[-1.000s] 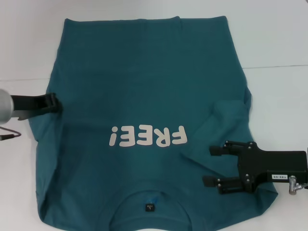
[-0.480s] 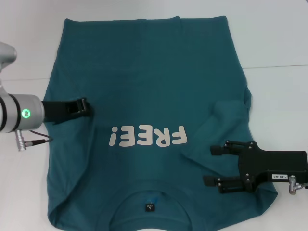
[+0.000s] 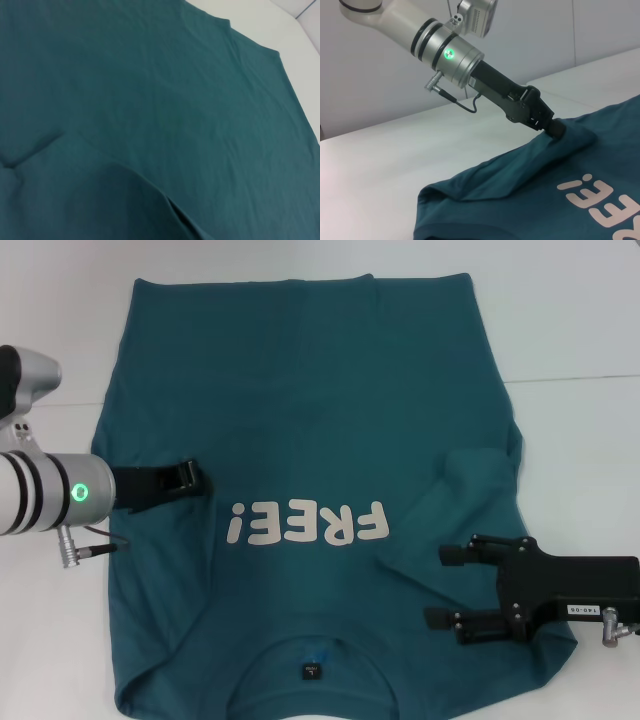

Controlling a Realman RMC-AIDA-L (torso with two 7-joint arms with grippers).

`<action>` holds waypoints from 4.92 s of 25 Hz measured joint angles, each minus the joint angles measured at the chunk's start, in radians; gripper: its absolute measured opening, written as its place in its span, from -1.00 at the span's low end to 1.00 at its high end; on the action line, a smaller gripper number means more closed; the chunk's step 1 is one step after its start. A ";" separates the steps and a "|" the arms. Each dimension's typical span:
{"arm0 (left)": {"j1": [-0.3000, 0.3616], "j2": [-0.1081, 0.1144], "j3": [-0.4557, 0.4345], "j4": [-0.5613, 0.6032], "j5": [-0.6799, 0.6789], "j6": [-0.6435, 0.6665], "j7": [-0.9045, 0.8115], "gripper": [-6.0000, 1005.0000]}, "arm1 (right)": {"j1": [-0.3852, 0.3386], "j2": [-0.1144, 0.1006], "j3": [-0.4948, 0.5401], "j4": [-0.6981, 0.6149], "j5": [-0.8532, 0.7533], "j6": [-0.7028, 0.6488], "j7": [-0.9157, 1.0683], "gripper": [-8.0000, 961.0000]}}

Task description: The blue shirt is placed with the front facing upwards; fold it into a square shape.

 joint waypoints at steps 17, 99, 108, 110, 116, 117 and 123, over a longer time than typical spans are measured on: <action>0.014 0.007 -0.069 0.015 -0.013 -0.002 0.073 -0.34 | -0.004 -0.001 0.000 0.008 0.000 0.004 0.007 0.91; 0.063 0.083 -0.560 -0.132 -0.259 0.381 0.777 0.75 | 0.218 -0.152 -0.137 -0.133 -0.574 -0.098 1.454 0.83; 0.061 0.082 -0.560 -0.132 -0.259 0.380 0.781 0.75 | 0.227 -0.147 -0.140 -0.094 -0.574 -0.068 1.454 0.81; 0.062 0.082 -0.560 -0.132 -0.259 0.380 0.781 0.75 | 0.228 -0.147 -0.140 -0.089 -0.574 -0.061 1.454 0.81; 0.062 0.082 -0.560 -0.132 -0.259 0.378 0.783 0.75 | 0.232 -0.147 -0.141 -0.084 -0.570 -0.047 1.453 0.80; 0.062 0.082 -0.560 -0.132 -0.259 0.378 0.784 0.75 | 0.235 -0.147 -0.141 -0.081 -0.570 -0.043 1.453 0.80; 0.064 0.082 -0.560 -0.132 -0.259 0.370 0.786 0.75 | 0.250 -0.146 -0.141 -0.034 -0.573 -0.017 1.452 0.53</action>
